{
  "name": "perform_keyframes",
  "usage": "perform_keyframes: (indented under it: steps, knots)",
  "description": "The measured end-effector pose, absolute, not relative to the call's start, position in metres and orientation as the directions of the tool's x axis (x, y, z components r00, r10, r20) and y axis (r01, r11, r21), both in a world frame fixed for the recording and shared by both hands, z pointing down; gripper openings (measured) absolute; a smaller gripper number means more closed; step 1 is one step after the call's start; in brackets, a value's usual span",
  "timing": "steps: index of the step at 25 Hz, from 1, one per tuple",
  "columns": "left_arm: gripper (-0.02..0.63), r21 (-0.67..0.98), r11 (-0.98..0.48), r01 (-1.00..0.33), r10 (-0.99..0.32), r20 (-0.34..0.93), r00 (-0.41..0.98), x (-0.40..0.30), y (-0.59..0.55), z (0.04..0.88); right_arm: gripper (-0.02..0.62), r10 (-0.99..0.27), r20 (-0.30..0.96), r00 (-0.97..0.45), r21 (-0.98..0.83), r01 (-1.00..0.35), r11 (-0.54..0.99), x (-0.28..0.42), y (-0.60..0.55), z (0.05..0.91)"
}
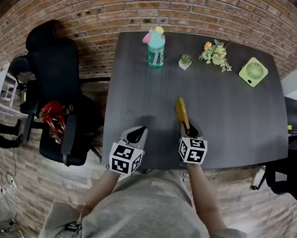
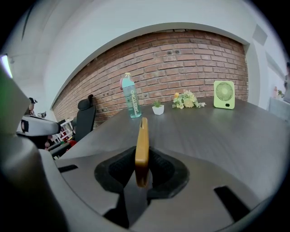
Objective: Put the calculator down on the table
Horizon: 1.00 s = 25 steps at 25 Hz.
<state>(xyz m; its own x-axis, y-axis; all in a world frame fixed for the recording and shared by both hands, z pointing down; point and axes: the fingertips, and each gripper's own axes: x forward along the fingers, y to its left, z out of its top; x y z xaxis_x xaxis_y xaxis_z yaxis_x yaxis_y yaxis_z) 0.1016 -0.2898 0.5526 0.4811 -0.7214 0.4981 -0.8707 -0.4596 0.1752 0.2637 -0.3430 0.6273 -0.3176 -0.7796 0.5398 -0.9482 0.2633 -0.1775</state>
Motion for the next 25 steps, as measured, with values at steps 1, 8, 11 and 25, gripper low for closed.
perform_keyframes:
  steps: [1, 8, 11, 25]
  knots:
    - [0.018, 0.175, -0.462, -0.869, -0.720, 0.499, 0.483, 0.102, -0.289, 0.553, 0.084, -0.778, 0.544, -0.316, -0.178, -0.949, 0.261, 0.264, -0.342, 0.629]
    - [0.018, 0.175, -0.470, -0.865, -0.717, 0.497, 0.490, 0.105, -0.288, 0.552, 0.084, -0.764, 0.567, -0.309, -0.178, -0.951, 0.252, 0.266, -0.337, 0.641]
    - [0.018, 0.176, -0.470, -0.865, -0.716, 0.498, 0.490, 0.105, -0.286, 0.551, 0.084, -0.763, 0.569, -0.307, -0.185, -0.952, 0.244, 0.268, -0.337, 0.643]
    - [0.018, 0.173, -0.472, -0.865, -0.718, 0.494, 0.491, 0.105, -0.279, 0.553, 0.110, -0.761, 0.572, -0.305, -0.224, -0.951, 0.213, 0.282, -0.346, 0.650]
